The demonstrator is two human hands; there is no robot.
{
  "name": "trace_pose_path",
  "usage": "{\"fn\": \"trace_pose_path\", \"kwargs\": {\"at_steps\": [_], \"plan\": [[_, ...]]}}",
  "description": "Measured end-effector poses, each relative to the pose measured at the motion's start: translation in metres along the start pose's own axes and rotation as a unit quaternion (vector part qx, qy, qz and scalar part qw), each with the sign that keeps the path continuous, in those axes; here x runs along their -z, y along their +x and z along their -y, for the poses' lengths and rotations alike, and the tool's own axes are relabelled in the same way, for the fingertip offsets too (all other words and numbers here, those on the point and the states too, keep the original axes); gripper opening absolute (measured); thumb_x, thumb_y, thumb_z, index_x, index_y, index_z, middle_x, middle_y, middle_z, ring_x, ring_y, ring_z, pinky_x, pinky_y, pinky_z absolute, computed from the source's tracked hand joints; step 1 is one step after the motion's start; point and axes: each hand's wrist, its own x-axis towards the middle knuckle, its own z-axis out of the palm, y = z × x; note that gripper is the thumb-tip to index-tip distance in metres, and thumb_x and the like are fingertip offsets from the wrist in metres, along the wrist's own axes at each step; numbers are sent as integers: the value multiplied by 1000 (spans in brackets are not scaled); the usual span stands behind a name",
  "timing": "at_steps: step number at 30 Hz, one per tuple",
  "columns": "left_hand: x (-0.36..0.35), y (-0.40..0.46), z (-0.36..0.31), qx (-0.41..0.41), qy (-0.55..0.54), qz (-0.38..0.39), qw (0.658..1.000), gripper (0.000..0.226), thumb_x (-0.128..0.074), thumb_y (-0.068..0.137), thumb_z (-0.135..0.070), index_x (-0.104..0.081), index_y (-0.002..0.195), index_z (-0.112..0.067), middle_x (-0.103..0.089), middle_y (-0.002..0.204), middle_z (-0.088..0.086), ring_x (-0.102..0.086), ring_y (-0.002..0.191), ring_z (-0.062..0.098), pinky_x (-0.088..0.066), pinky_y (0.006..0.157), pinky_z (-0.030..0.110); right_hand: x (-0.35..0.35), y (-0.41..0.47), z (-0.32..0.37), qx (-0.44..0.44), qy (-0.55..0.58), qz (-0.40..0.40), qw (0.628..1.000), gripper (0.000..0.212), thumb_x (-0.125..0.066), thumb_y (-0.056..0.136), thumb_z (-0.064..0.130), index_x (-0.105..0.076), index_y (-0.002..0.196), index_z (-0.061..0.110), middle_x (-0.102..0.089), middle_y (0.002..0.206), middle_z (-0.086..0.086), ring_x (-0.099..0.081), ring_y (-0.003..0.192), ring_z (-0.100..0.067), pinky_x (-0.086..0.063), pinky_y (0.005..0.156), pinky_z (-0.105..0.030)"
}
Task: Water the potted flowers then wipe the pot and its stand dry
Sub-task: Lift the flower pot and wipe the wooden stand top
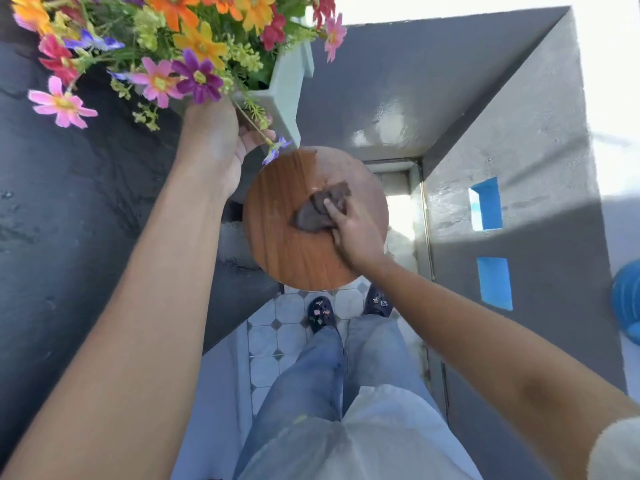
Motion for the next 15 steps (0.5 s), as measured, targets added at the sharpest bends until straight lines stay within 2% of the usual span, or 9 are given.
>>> {"fn": "trace_pose_path", "kwargs": {"at_steps": [1, 3, 5, 8, 11, 13, 15], "plan": [[0, 1, -1, -3, 1, -1, 1000, 30, -27, 101, -12, -56, 95, -6, -58, 80, 12, -55, 48, 12, -46, 43, 21, 11, 20, -16, -60, 3, -27, 998, 47, -60, 89, 11, -58, 136, 10, -56, 117, -19, -52, 105, -32, -50, 84, -38], [2, 5, -2, -9, 6, 0, 1000, 28, -28, 100, -11, -55, 96, -5, -57, 82, 13, -55, 50, 13, -46, 44, 21, 22, 49, -31, -128, -11, -54, 990, 52, -58, 87, 9, -55, 138, 8, -53, 113, -19, -52, 101, -33, -51, 77, -39], [2, 8, -3, -14, 11, 5, 1000, 28, -28, 98, -11, -55, 100, -5, -56, 84, 14, -54, 50, 14, -47, 45, 22, 21, 55, -19, -124, -31, -55, 990, 51, -59, 89, 17, -53, 138, 6, -53, 112, -19, -53, 98, -34, -53, 75, -40], [-1, 10, -7, -18, 8, 5, 1000, 29, -28, 99, -11, -56, 93, -5, -58, 79, 12, -54, 51, 15, -46, 44, 21, -2, 33, 31, -33, -35, -42, 998, 53, -55, 96, 43, -57, 134, 5, -57, 111, -18, -56, 98, -34, -53, 78, -39], [-4, 15, -11, -17, 9, 1, 1000, 28, -27, 98, -11, -55, 98, -3, -56, 87, 17, -54, 51, 16, -47, 45, 22, -36, 4, 84, 110, 18, 44, 993, 51, -62, 95, 36, -60, 130, -2, -57, 108, -20, -56, 90, -36, -55, 67, -42], [-4, 19, -16, -12, 4, -6, 1000, 28, -27, 98, -10, -54, 96, -2, -54, 87, 17, -52, 55, 18, -47, 45, 22, -43, -5, 97, 194, 10, 109, 975, 49, -65, 93, 29, -59, 132, -1, -57, 110, -20, -55, 88, -36, -55, 67, -44], [-4, 21, -20, -13, 2, -7, 1000, 30, -26, 99, -10, -54, 89, -4, -53, 80, 15, -50, 58, 20, -46, 43, 22, -33, 12, 81, 223, -11, 95, 970, 48, -62, 95, 28, -57, 137, 3, -56, 114, -17, -55, 94, -35, -54, 73, -42]]}}
